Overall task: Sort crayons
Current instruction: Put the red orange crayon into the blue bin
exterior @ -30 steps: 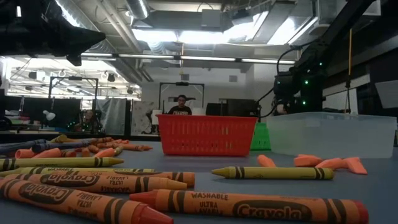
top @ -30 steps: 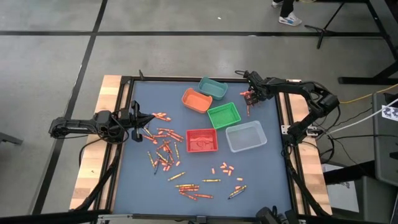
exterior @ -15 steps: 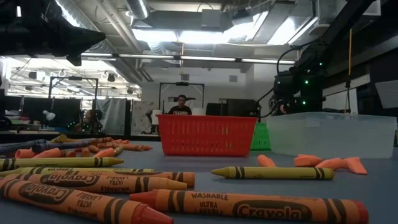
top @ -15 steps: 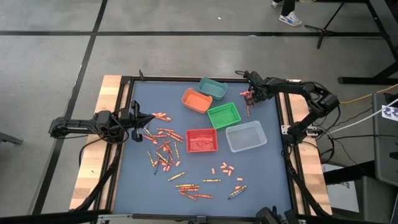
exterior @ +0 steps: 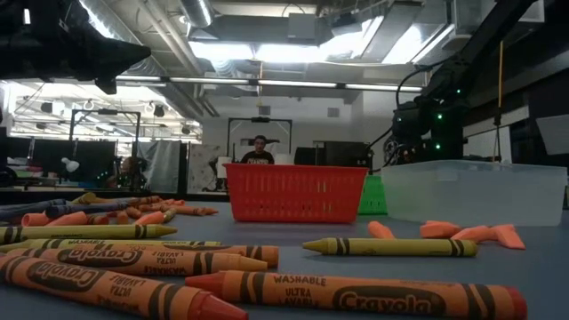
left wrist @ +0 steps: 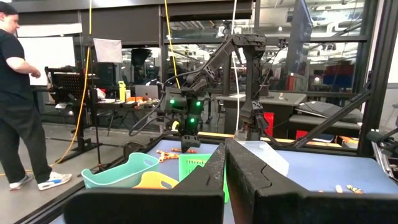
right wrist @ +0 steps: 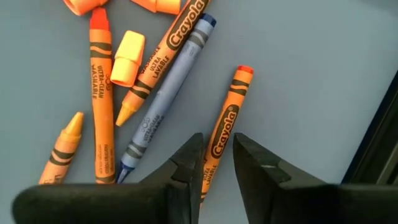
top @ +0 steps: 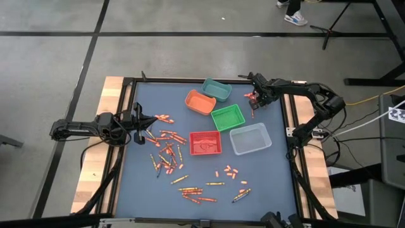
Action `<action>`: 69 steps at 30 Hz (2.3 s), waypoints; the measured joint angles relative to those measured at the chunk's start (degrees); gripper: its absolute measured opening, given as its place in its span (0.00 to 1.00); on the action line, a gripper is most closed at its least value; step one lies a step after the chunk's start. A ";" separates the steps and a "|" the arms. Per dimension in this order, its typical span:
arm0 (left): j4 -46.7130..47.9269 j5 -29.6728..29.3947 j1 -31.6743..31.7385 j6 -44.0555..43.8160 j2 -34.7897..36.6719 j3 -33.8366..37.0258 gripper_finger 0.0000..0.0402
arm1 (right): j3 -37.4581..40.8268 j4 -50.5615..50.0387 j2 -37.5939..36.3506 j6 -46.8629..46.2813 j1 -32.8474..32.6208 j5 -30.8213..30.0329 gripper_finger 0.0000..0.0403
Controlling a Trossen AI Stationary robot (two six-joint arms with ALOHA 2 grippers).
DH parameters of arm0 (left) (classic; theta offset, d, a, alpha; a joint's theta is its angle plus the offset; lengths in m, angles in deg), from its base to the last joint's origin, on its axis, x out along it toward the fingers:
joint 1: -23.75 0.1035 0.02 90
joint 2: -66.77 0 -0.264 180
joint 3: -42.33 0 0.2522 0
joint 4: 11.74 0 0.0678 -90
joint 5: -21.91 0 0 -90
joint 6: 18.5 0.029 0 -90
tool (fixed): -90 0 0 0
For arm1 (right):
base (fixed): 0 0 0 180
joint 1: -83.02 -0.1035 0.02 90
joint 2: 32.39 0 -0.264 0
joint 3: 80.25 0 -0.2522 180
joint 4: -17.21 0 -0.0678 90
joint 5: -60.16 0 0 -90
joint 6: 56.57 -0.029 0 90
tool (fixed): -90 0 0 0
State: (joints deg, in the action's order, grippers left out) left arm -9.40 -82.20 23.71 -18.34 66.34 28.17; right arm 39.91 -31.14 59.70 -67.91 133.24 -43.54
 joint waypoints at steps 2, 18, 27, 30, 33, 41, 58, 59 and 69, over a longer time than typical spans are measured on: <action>0.02 0.00 0.00 0.00 0.00 0.00 0.00 | 0.00 -0.22 0.00 0.65 0.00 0.26 0.22; 0.02 0.00 0.00 0.00 0.00 0.00 0.00 | -0.04 -1.34 -0.02 2.73 -0.02 1.26 0.07; 0.00 0.00 0.01 0.00 0.00 0.00 0.00 | -0.15 -1.43 -0.04 2.72 -0.02 1.27 0.05; 0.02 0.00 0.02 0.00 0.00 0.00 0.00 | -0.86 -2.35 0.02 2.73 0.04 2.60 0.05; 0.01 0.02 0.01 0.00 0.00 0.00 0.00 | -2.16 -3.22 0.04 2.76 0.04 4.49 0.04; 0.02 0.00 0.02 0.00 0.02 0.00 0.00 | -7.83 -9.26 0.04 2.75 0.04 5.36 0.04; 0.02 0.00 0.01 0.22 0.01 0.00 0.00 | -16.24 -9.29 0.04 6.28 0.02 27.00 0.05; 0.02 0.00 0.00 0.36 0.01 0.00 0.00 | -16.24 -8.02 0.04 6.30 0.00 29.51 0.05; 0.01 0.00 0.01 0.42 0.00 0.00 0.00 | -16.24 2.46 0.04 6.29 0.00 54.39 0.05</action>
State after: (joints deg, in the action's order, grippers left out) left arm -9.39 -82.20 23.72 -17.92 66.34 28.17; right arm 23.67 -28.68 59.74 -61.63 133.24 10.85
